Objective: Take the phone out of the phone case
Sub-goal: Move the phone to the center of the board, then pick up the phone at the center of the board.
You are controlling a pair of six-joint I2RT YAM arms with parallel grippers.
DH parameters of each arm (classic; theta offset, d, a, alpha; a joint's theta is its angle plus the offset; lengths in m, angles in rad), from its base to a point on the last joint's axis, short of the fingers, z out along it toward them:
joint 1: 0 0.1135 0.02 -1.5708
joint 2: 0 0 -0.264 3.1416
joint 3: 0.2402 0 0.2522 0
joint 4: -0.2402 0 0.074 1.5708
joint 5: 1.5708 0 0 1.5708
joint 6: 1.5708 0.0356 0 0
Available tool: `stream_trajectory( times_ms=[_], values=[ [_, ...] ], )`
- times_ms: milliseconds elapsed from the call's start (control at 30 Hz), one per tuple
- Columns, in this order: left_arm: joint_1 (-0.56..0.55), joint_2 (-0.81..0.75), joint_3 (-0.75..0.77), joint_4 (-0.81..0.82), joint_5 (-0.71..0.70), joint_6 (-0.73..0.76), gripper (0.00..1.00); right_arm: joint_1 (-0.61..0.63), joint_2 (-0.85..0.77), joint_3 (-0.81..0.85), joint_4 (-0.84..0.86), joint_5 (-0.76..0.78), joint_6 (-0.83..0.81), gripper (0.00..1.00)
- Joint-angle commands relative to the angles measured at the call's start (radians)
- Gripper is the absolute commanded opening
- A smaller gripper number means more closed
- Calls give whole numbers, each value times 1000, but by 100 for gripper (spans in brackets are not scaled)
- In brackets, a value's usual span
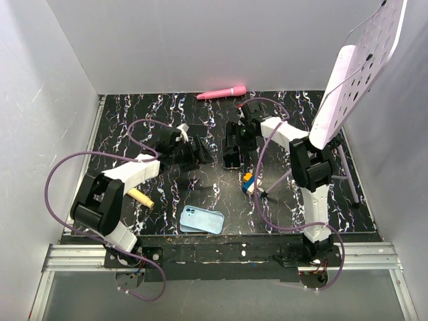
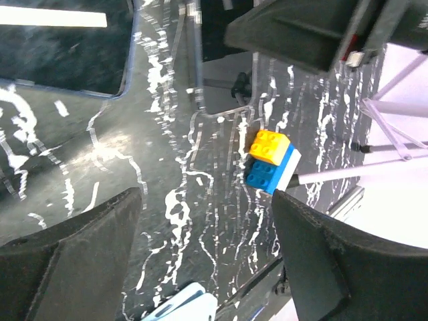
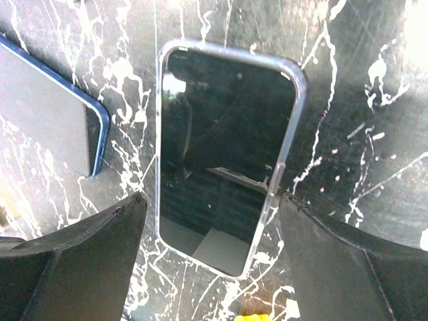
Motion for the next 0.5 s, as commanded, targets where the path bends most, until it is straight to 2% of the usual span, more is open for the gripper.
stream_trajectory(
  times_ms=[0, 133, 200, 267, 467],
  values=[
    [25, -31, -116, 95, 12, -72, 73, 47, 57, 87, -75, 110, -32, 87],
    [28, -24, -169, 188, -46, -199, 60, 107, 113, 184, -176, 254, -41, 88],
    [28, -1, -177, 179, -95, -257, 49, 127, 143, 227, -234, 349, -35, 88],
    [28, 14, -167, 148, -138, -276, 43, 144, 166, 255, -274, 406, -33, 88],
    [28, -37, -223, 163, -210, -330, 42, 182, 179, 266, -301, 437, -59, 89]
  ],
)
